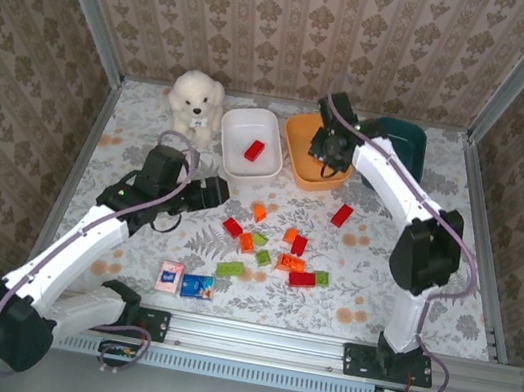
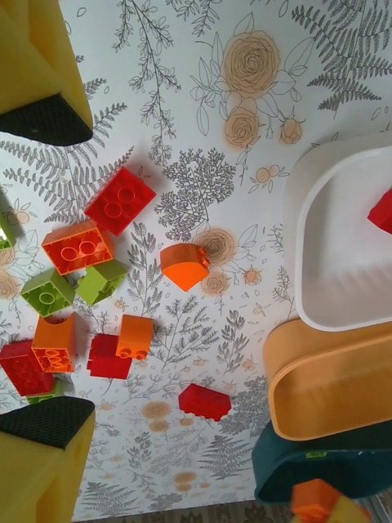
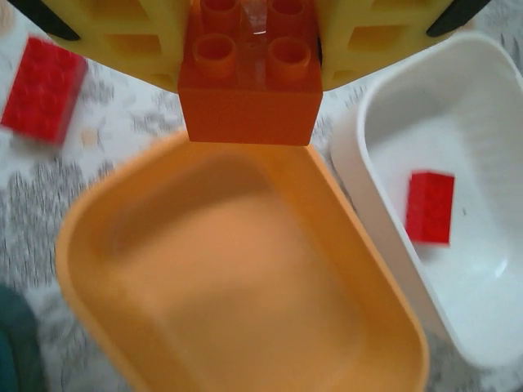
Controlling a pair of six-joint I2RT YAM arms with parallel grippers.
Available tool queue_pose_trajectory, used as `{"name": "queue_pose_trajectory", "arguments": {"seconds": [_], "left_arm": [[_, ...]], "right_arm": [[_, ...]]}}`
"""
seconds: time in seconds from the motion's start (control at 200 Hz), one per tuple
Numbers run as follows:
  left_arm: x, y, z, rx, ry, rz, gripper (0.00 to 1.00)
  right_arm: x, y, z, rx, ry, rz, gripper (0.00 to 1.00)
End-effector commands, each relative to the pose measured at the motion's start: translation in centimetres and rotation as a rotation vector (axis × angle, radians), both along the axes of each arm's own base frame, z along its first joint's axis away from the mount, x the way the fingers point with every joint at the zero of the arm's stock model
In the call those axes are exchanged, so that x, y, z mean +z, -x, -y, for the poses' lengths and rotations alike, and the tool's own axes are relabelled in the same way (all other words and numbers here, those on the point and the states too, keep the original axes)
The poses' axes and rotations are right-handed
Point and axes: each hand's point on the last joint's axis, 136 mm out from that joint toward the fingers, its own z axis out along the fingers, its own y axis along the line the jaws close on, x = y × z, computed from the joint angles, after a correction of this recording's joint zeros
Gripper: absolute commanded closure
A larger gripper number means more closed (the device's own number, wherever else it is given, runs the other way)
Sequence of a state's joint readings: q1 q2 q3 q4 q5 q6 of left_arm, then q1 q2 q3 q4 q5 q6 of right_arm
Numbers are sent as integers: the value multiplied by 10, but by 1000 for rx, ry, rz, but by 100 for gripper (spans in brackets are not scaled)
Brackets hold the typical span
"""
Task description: Sort the legos into containers by color
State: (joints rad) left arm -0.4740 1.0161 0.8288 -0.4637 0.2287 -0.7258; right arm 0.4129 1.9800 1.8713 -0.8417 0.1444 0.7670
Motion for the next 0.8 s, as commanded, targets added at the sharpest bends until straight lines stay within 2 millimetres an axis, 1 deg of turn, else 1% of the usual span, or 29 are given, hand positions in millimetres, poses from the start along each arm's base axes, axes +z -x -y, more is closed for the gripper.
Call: {"name": "queue_pose_trajectory", "arguments": {"seconds": [0.0, 0.045, 0.115, 0.23, 0.395, 0.45, 0.505, 0.59, 0.66, 0.72, 0.795], "left_arm": [[19, -5, 7, -31, 8, 45, 16], [18, -5, 7, -31, 2, 41, 16], [16, -4, 7, -33, -4, 31, 16], [10, 1, 5, -30, -11, 4, 17], [3, 10, -1, -17, -21, -26, 17], [0, 12, -2, -10, -20, -36, 17], [-2, 14, -3, -8, -16, -44, 17], [-3, 14, -2, -5, -13, -50, 17], [-5, 15, -3, -1, -15, -60, 17], [-10, 15, -4, 12, -20, -81, 17], [-18, 16, -5, 37, -17, -119, 17]], "right_arm": [[-42, -24, 5, 65, 35, -97, 75], [-53, -37, 3, 79, 17, -114, 75], [-64, -53, 2, 88, 8, -123, 75], [-87, -72, 2, 87, -15, -152, 75], [-122, -80, 1, 80, -52, -204, 73], [-130, -80, 0, 81, -60, -216, 70], [-133, -81, 0, 81, -66, -222, 65], [-131, -81, 0, 83, -73, -218, 55], [-120, -82, -1, 91, -75, -199, 47], [-104, -84, -2, 103, -81, -169, 42], [-79, -85, -3, 118, -89, -124, 40]]}}
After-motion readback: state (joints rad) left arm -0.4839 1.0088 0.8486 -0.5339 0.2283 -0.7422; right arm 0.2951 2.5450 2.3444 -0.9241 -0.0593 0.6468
